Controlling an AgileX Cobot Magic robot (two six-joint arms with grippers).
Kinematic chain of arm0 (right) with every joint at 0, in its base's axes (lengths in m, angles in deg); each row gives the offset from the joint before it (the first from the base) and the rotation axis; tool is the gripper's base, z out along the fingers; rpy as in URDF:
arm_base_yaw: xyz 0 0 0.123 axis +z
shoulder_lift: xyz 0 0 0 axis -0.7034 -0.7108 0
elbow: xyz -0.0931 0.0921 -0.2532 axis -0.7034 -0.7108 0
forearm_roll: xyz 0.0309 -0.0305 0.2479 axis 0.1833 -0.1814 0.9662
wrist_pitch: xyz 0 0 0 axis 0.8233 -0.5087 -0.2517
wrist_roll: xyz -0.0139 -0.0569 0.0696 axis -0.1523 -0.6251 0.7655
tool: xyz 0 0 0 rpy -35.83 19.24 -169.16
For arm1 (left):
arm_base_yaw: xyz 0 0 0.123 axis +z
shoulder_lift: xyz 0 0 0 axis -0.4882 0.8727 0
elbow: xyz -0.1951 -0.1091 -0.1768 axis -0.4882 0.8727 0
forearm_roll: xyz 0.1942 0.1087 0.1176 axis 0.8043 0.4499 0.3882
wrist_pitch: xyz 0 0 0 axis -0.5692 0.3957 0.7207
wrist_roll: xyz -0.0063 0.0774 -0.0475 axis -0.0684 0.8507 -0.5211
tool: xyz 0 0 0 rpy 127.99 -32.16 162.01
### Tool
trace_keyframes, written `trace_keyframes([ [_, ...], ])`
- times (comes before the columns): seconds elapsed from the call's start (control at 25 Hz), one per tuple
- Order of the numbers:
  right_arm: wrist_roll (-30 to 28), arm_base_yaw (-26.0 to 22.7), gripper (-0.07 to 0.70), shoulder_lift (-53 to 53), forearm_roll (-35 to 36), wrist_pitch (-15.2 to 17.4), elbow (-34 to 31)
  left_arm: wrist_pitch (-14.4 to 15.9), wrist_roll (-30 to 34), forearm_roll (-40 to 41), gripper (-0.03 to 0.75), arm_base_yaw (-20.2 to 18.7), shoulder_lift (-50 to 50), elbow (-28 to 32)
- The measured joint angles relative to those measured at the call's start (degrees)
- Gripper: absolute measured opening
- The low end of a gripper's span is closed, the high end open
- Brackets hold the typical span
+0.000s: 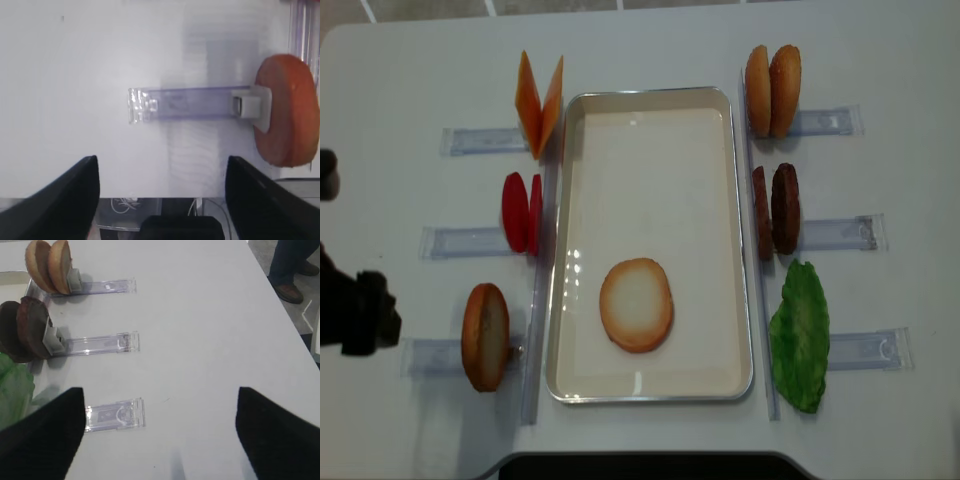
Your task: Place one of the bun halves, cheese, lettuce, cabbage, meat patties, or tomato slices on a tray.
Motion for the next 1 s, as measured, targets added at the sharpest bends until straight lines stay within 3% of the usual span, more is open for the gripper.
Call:
trace_keyframes([
  [0.32,0.00,0.00,0.580,0.00,0.00,0.00,0.00,-0.08,-0.40,-1.52,0.597,0.00,-22.76,11.70],
  [0.8,0.00,0.00,0.580,0.00,0.00,0.00,0.00,-2.90,-0.81,-1.46,0.597,0.00,-53.96,13.88],
  [1.0,0.00,0.00,0.580,0.00,0.00,0.00,0.00,-2.90,-0.81,-1.32,0.597,0.00,-56.60,13.88],
])
